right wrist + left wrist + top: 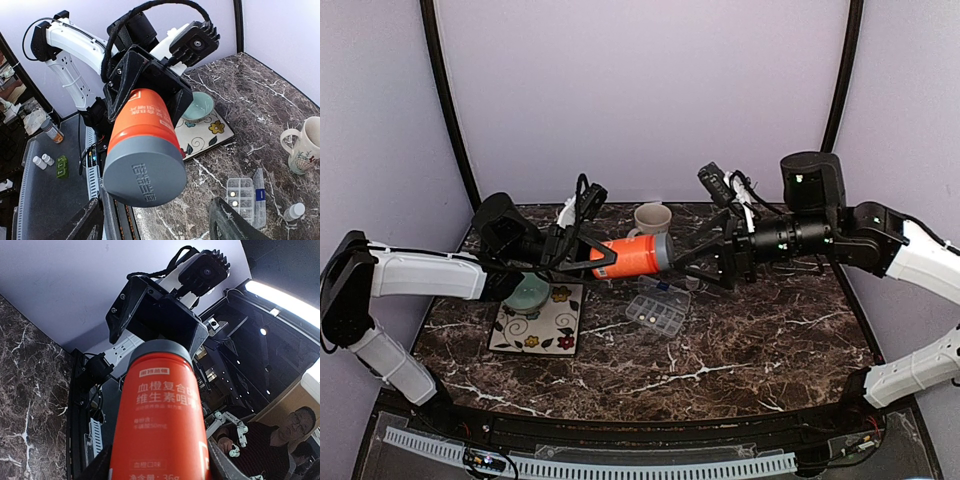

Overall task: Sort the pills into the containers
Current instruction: Screw the lid of the pill bottle onto the pill bottle.

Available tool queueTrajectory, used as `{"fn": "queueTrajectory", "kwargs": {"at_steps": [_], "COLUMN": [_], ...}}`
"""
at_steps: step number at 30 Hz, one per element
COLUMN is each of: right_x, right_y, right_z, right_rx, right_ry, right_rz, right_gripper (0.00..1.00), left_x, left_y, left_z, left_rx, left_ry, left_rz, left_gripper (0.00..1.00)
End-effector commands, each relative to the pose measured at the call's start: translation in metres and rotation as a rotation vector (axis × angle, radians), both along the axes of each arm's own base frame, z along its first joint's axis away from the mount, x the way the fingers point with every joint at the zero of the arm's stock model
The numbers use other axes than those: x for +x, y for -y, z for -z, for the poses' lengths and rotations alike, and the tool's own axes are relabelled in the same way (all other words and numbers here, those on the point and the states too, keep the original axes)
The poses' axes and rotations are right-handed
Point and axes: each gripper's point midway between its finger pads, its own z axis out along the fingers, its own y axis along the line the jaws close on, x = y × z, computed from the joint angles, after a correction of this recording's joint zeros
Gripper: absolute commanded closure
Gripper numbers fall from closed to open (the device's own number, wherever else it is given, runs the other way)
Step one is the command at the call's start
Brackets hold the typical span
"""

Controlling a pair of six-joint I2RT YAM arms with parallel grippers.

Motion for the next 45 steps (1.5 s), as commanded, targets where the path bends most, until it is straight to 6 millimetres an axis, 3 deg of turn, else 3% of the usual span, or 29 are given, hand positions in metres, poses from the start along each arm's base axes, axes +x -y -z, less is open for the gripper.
{"fn": "queueTrajectory", "kwargs": {"at_steps": [1,29,33,38,45], "right_x": [-0.005,-0.003,-0.003,-0.002,0.000], "right_y": [-0.009,-0.028,-0.029,-0.033,-0.037], "right_z": [-0.019,-0.022,-0.022,-0.017,-0.011], "right_rx": [0.042,0.040,0.039,0.024,0.026], "right_ry": [0.045,0.046,0.045,0.028,-0.003], "right_rz": [-0.041,-0.096,-0.098,-0.107,-0.100], "right_gripper": [0.29,0.33,0.41,0.61,0.73], "left_x": [-0.004,-0.002,-0.001,0.000,0.004], "left_y": [-0.004,0.000,0.001,0.002,0.003], "left_z": [-0.023,-0.020,-0.019,-0.020,-0.026], "left_rx": [-0.057,-0.041,-0.041,-0.045,-0.065], "left_ry": [0.073,0.063,0.062,0.066,0.081], "left_rz": [0.023,0.050,0.050,0.050,0.032], "left_gripper": [1.00,1.00,1.00,1.00,1.00]}}
